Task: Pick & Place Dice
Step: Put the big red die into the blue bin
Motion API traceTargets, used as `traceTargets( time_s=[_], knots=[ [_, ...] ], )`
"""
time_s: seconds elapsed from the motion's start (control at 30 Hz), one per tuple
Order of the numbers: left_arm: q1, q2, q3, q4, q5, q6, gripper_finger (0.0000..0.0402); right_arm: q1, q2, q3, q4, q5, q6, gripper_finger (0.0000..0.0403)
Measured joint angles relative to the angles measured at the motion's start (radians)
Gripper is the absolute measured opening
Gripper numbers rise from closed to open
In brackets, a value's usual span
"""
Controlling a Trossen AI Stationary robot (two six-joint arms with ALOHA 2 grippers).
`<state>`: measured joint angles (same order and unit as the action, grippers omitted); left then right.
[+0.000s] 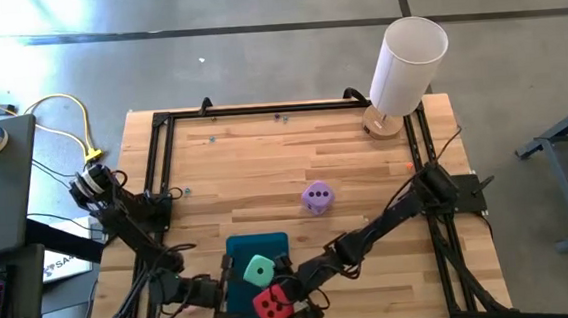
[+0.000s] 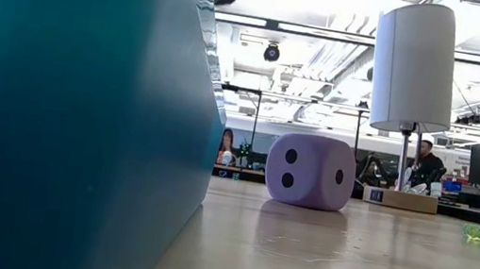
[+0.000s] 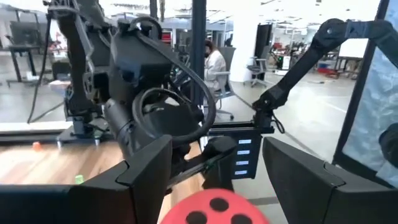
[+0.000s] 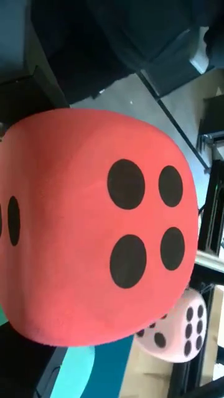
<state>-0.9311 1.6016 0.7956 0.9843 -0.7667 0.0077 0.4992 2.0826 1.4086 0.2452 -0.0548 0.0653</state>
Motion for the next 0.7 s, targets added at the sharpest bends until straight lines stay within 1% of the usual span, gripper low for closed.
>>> traceTargets(
  time_s=[0.13, 0.3, 0.4, 0.7],
  knots=[
    [0.022, 0.000, 0.000, -0.062, 0.024, -0.078, 0.0246, -0.007, 0.000, 0.000, 0.014, 0.002, -0.005, 0.0398],
    [0.049, 0.000, 0.000, -0.159, 0.133, -0.202, 0.0246, -0.009, 0.000, 0.000, 0.021, 0.003, -0.008, 0.0398],
    [0.061, 0.000, 0.000, -0.215, 0.175, -0.273, 0.0246, -0.016, 0.000, 0.000, 0.030, 0.017, -0.013, 0.0398],
    [0.044, 0.000, 0.000, -0.314, 0.176, -0.379, 0.0246, -0.022, 0.001, 0.000, 0.055, 0.047, -0.018, 0.0398]
  ],
)
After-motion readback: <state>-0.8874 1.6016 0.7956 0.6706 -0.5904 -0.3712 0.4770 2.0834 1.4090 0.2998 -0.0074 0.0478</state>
